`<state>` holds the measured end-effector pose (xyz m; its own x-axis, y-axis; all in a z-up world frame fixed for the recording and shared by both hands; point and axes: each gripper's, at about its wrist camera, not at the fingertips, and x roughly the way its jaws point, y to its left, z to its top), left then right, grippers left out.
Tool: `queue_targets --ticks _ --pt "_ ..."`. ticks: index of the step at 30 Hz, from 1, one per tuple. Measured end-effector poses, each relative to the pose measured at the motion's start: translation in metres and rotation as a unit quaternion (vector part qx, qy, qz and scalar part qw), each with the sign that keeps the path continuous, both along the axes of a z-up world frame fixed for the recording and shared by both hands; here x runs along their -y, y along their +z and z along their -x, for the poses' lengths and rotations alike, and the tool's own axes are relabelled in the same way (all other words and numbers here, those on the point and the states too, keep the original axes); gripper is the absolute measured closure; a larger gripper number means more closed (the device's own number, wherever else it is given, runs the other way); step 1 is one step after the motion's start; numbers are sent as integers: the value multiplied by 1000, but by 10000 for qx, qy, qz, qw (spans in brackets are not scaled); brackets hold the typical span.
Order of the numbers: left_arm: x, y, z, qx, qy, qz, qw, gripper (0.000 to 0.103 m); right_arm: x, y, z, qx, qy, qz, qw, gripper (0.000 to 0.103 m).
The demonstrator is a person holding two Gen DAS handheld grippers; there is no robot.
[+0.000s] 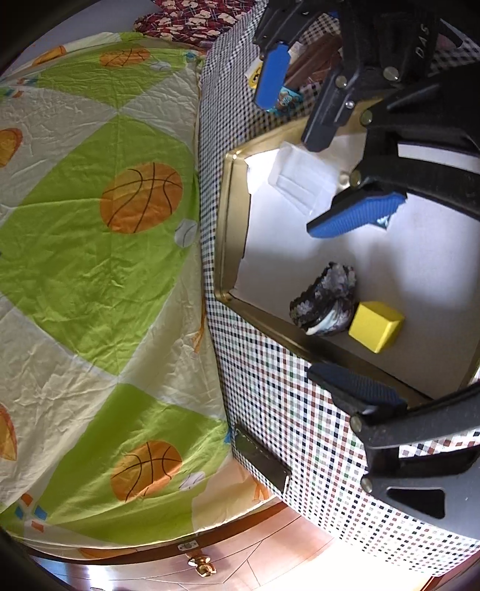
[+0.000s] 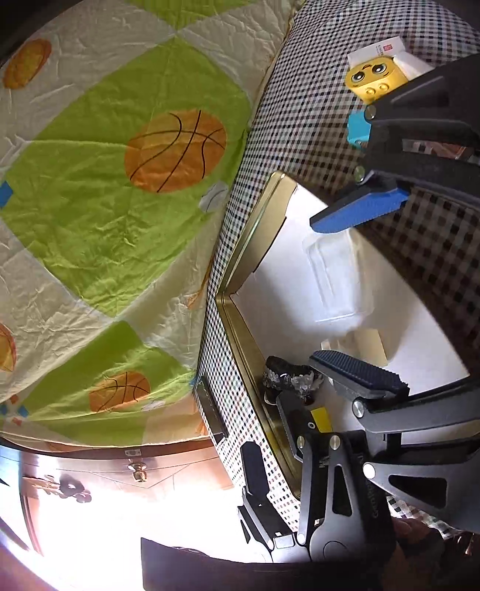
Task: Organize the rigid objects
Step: 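Grasp the brown comb upright with the right gripper, then grasp the brown printed tile with the left gripper while the right holds the comb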
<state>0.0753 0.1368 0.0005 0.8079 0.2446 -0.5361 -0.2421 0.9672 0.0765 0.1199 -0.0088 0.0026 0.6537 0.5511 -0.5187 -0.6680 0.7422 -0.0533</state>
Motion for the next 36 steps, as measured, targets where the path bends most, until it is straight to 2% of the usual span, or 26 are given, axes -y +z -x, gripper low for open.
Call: queue_targets --ticks 2,3,8,13,18,20,24,26,28,30,32,36 --pt "11 5 7 199 -27 48 9998 11 22 2 3 138 -220 22 9997 35" --pt "17 7 10 298 -62 105 9995 8 34 2 2 153 -333 -2 9993 35" --pt "55 8 5 389 -384 218 9983 6 89 -8 -10 -115 -801 -58 9967 35" --pt "78 8 0 509 -444 346 9971 5 129 -17 -26 -387 -1192 -195 9919 35" --pt "83 8 -4 554 -350 441 9969 1 122 -21 -29 -433 -1079 126 9931 35" --pt "85 6 -6 510 -330 387 9974 1 116 -24 -30 -498 -966 272 9937 43" --pt "88 4 -8 465 -325 333 9978 1 102 -36 -39 -759 -822 706 9912 50" --pt "90 5 -8 469 -359 336 9977 1 100 -40 -44 -942 -752 771 9897 59" --pt "94 6 -8 454 -404 316 9977 1 99 -39 -41 -920 -655 752 9908 76" --pt "97 6 -9 455 -440 301 9975 1 102 -36 -34 -785 -656 682 9924 76" --pt "101 6 -11 428 -495 305 9974 1 111 -29 -27 -641 -682 414 9947 76" --pt "115 7 -14 390 -650 251 9968 1 140 -18 -22 -418 -1175 16 9922 76"
